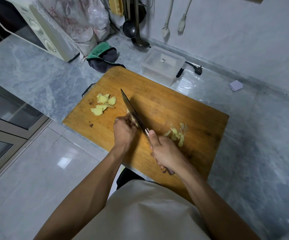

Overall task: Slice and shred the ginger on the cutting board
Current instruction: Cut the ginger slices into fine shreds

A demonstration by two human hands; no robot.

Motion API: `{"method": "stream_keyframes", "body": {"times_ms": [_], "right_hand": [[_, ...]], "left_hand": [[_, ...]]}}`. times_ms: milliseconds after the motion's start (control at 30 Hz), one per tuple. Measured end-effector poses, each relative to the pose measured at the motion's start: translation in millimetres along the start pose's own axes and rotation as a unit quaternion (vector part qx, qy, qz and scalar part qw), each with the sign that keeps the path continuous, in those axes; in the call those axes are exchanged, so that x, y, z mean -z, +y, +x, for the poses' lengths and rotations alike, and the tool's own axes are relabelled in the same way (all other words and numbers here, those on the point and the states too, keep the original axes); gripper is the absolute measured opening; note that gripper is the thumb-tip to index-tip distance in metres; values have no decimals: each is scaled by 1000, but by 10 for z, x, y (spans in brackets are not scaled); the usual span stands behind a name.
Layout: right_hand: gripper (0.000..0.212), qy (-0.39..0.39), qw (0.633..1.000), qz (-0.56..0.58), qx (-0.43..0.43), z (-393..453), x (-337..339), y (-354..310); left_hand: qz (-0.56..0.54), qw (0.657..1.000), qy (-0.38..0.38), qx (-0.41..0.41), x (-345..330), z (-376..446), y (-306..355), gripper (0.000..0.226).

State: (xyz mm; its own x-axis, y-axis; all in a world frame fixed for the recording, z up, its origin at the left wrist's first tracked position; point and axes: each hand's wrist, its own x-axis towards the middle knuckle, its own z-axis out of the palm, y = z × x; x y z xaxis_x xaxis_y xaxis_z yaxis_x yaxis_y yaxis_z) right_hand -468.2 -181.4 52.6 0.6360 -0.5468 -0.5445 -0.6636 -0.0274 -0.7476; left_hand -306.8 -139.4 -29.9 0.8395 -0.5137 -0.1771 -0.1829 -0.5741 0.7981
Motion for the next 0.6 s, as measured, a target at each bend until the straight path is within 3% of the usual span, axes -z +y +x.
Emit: {"method": "stream_keyframes", "body": {"times_ms": [600], "right_hand": [[64,8,997,-71,42,58,-77,-60]], "left_hand": [[13,1000,-2,0,-108,140,-250,32]]}}
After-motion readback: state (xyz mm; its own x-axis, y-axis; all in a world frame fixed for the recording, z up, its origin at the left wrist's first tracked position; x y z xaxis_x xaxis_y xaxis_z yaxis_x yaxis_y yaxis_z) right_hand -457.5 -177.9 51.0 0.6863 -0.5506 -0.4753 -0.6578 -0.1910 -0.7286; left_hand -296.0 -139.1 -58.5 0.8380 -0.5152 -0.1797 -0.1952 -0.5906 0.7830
